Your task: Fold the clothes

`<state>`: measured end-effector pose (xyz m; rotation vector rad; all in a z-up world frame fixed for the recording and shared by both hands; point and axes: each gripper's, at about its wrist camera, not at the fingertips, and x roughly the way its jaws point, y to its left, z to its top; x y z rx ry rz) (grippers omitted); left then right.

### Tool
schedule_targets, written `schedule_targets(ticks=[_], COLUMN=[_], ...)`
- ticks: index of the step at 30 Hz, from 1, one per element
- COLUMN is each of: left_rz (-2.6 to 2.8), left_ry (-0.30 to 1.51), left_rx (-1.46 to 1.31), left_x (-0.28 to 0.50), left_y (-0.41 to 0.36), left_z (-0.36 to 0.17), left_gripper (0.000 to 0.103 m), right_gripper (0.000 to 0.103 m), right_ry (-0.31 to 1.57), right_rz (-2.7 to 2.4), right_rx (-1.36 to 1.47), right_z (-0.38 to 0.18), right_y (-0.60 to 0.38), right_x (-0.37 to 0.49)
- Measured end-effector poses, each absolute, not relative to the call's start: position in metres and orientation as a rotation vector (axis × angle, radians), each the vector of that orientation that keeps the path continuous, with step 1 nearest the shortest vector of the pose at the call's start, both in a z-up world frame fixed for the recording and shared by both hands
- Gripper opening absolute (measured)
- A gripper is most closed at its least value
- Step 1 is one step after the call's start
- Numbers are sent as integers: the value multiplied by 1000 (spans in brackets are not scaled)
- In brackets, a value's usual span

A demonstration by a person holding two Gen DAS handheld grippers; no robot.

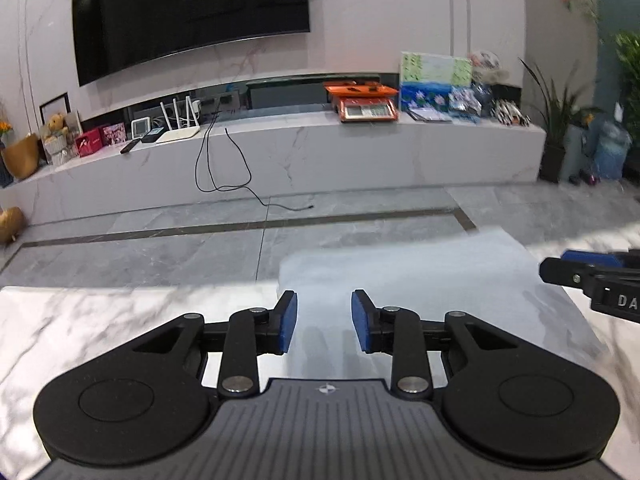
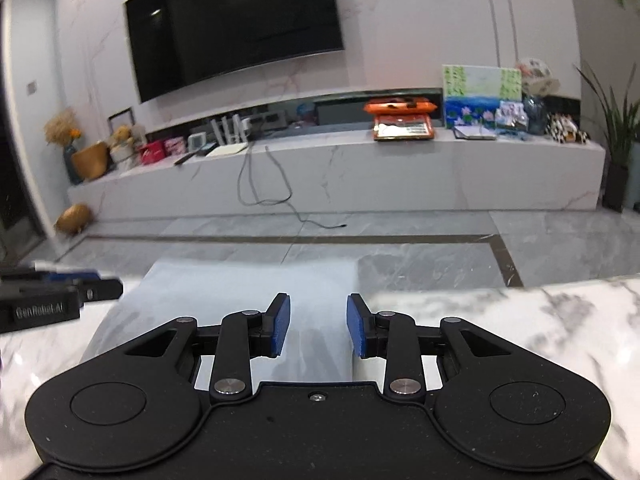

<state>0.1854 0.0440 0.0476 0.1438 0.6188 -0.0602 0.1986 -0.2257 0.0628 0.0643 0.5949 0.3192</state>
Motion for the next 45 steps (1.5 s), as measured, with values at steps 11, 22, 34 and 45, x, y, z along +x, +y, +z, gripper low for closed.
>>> schedule_targets(ticks=[11, 22, 34, 45], left_rz=[-44, -52, -64, -88], left_ry=[694, 689, 693, 663], left_rx=[145, 105, 118, 41], left_x=[173, 180, 113, 9], left_y=[33, 44, 27, 7], left_z=[22, 15, 61, 90], left_gripper=[30, 31, 48, 72], right_gripper=[46, 47, 48, 64], right_ry=[640, 661, 694, 679], right_rz=[333, 311, 310, 329], right_rx=[-67, -72, -65, -54], right_z=[46, 32, 77, 123], right_y=[-199, -193, -206, -232], right_x=[155, 155, 113, -5])
